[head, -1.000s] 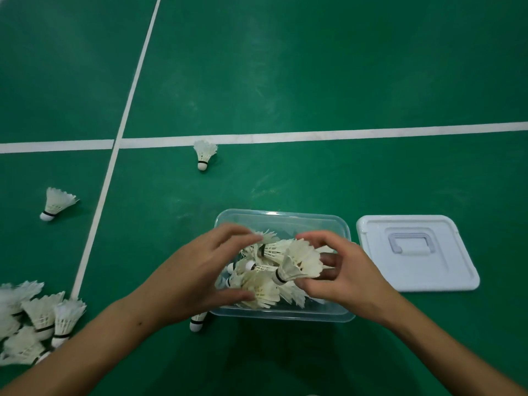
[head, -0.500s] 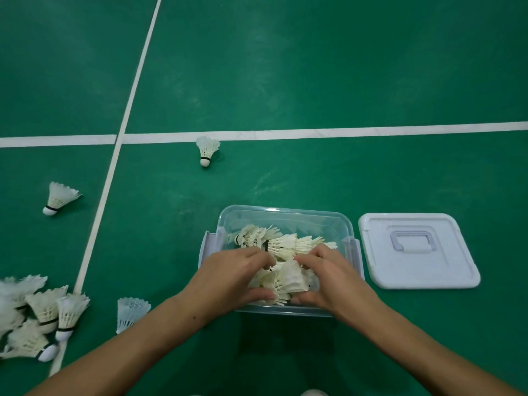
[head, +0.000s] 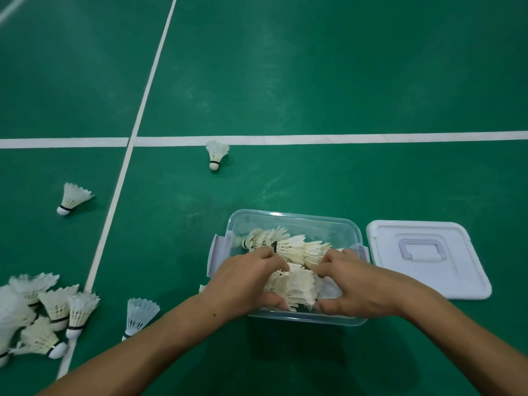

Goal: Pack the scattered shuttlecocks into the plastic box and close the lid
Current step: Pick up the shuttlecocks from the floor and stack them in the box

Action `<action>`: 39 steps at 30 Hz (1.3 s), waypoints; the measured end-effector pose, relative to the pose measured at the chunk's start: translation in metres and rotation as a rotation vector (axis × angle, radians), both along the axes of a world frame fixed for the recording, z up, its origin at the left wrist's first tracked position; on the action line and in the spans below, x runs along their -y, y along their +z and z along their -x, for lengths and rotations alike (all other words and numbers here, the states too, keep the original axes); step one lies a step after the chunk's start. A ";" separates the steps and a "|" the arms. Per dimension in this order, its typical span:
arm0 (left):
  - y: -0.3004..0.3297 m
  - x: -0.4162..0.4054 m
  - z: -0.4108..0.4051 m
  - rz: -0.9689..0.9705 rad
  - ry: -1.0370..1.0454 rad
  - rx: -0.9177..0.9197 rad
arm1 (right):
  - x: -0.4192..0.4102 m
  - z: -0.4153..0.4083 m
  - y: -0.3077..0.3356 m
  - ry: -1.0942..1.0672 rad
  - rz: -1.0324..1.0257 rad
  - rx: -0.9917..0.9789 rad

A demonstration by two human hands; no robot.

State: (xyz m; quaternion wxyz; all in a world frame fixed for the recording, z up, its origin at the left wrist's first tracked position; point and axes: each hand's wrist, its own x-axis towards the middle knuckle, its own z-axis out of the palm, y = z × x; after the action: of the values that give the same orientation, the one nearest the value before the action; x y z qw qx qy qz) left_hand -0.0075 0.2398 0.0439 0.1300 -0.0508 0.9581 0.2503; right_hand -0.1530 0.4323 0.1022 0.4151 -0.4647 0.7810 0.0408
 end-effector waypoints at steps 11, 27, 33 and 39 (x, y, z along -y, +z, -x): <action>0.035 0.049 -0.039 -0.301 0.176 -0.281 | 0.027 0.006 0.028 -0.077 0.381 -0.028; -0.018 0.133 -0.172 0.011 0.311 -0.046 | 0.136 -0.093 0.036 0.114 0.524 0.091; -0.074 0.138 -0.186 0.149 0.387 0.135 | 0.167 -0.137 -0.002 0.166 0.449 0.054; -0.103 0.139 -0.190 -0.003 0.534 0.060 | 0.196 -0.178 -0.059 0.066 0.183 -0.066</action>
State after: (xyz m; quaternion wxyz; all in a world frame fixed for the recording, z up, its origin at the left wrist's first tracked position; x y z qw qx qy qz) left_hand 0.1822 0.1007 -0.0589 0.0878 -0.3091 0.9060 0.2755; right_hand 0.0248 0.2366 0.0433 0.3436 -0.5244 0.7790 -0.0018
